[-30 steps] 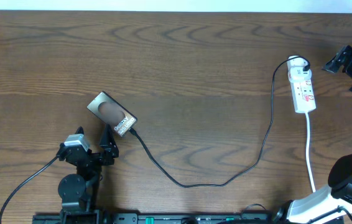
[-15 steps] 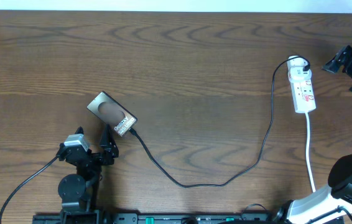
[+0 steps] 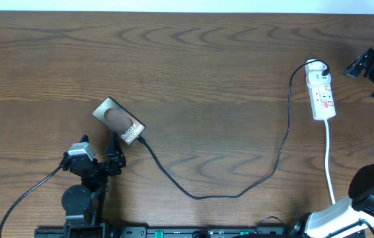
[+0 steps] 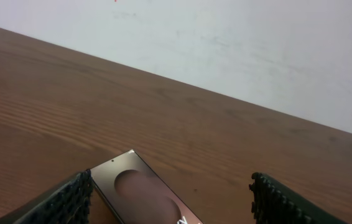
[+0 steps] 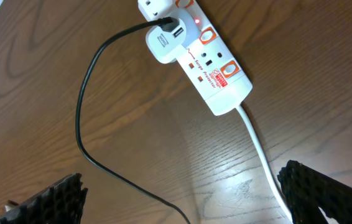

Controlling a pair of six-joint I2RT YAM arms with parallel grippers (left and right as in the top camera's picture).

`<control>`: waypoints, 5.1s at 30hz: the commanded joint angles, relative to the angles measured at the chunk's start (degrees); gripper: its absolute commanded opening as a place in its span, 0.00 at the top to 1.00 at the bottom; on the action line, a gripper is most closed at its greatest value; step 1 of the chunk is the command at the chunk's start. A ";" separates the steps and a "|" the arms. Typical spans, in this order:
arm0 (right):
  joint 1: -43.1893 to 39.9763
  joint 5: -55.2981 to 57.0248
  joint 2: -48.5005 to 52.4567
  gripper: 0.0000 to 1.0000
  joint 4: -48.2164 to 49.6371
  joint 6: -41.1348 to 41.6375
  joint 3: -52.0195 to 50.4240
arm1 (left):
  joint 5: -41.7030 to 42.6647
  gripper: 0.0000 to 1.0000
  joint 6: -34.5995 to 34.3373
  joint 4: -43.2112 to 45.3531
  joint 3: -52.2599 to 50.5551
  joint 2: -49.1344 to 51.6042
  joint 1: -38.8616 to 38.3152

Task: Plug charger to phone and switch on socket

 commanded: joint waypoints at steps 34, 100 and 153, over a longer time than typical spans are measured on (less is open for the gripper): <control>17.59 3.15 -35.76 0.01 52.87 0.57 -44.50 | -0.09 0.21 0.79 -1.92 -1.03 -0.50 -0.24; 29.24 21.16 -104.78 0.01 75.56 -11.39 -110.38 | -0.09 0.21 0.79 -1.92 -1.03 -0.44 -0.24; 29.24 20.70 -104.78 0.01 75.58 -10.78 -110.38 | -0.09 0.20 0.79 -1.92 -1.03 -0.44 -0.24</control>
